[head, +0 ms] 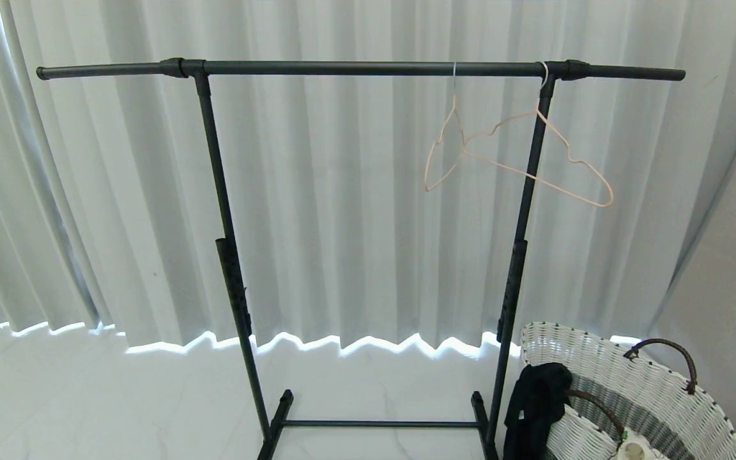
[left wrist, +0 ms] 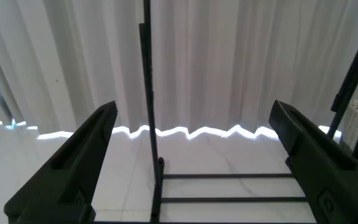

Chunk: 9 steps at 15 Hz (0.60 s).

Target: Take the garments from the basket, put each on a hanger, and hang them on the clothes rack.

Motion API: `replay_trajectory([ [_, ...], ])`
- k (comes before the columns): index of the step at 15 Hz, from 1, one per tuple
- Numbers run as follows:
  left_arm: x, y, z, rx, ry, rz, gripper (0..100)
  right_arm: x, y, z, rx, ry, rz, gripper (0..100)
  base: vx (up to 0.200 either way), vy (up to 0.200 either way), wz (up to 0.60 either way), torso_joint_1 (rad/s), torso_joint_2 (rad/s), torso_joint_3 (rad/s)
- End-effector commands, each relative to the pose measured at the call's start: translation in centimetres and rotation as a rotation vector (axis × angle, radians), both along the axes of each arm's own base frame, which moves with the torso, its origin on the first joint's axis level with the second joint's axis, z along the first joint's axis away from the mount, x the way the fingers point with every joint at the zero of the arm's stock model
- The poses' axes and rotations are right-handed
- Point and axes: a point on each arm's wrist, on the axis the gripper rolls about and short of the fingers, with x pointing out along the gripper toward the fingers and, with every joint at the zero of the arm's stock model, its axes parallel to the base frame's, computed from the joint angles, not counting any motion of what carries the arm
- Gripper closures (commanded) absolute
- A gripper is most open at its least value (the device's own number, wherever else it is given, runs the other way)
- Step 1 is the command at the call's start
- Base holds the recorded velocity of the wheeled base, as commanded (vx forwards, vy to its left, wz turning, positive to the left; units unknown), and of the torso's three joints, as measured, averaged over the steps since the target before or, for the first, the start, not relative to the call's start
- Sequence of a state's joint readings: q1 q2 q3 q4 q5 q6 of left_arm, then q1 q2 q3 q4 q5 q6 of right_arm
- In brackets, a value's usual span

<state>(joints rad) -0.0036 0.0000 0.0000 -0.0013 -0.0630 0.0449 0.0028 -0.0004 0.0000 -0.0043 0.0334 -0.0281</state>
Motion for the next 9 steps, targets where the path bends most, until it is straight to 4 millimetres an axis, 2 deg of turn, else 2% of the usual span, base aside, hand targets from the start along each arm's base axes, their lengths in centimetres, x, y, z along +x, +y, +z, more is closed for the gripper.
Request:
replay_trajectory([
  [1, 0.01, 0.00, 0.01, 0.000, 0.001, 0.001, 0, 0.00, 0.00, 0.00, -0.001, 0.000, 0.001, 0, 0.000, 0.000, 0.00, 0.000, 0.00, 0.000],
  [9, 0.01, 0.00, 0.01, 0.001, 0.001, 0.001, 0, 0.00, 0.00, 0.00, 0.008, 0.000, 0.001, 0, 0.000, 0.000, 0.00, 0.000, 0.00, 0.000],
])
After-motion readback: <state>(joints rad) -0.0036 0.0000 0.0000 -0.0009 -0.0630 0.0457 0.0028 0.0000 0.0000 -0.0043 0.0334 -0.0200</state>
